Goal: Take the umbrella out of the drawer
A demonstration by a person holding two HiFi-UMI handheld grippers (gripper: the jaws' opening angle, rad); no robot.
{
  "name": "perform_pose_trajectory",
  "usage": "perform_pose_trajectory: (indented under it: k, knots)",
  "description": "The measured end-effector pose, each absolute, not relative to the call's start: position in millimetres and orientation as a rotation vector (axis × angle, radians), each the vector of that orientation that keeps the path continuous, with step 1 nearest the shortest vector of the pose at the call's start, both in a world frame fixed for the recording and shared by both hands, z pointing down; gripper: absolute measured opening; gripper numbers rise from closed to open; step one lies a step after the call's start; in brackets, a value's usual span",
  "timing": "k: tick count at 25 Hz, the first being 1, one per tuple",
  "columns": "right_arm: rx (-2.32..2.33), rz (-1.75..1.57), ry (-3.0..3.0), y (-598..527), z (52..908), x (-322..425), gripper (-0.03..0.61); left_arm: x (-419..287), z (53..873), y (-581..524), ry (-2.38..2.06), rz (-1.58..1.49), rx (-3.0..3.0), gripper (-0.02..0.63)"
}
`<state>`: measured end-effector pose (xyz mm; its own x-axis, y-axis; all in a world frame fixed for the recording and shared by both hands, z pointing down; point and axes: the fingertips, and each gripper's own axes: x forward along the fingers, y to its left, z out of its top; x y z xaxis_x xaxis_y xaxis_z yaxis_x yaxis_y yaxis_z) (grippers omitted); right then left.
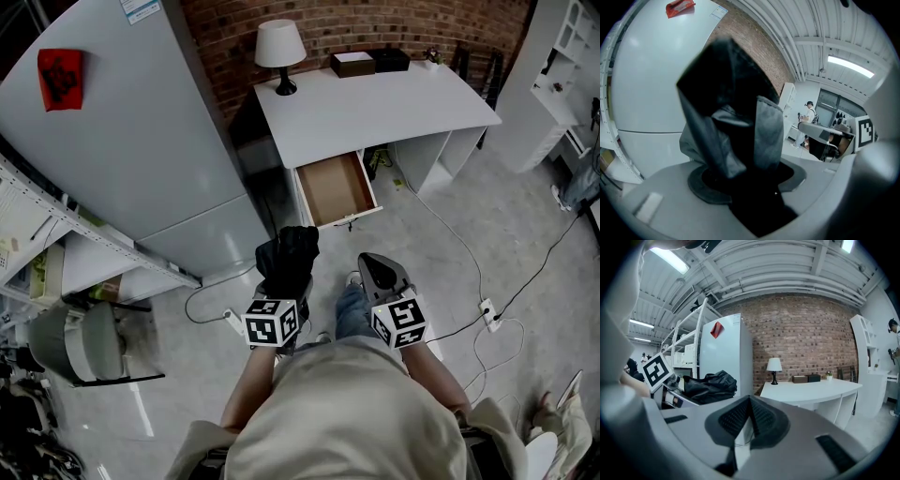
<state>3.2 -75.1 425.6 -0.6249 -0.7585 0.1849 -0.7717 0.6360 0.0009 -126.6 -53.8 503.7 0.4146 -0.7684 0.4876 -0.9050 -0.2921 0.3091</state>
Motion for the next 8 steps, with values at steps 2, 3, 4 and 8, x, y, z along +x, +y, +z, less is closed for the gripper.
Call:
perform_pose_trajectory:
  k: [2,3,4,8]
  knots:
    - [1.264,0.122,-2.684,-76.0,426.7,2.7,0.000,-126.7,501.9,-55.2,-1.413,0.325,2.133,0.247]
    - [1.263,0.122,-2.683,-76.7,427.0,2.1,0.000,-126.9,501.4,-56.3,-1.411,0.322,2.134,0.248]
    - [1.261,0.122,-2.683,-77.7,427.2,1.3,-0.001,-127.2,501.4,-57.5,-1.410,0.321,2.134,0.247]
    - [1.257,0.124,-2.685,-82.4,429.3,0.5,-0.001,-126.8,503.7,-63.2,-1.406,0.317,2.130,0.247]
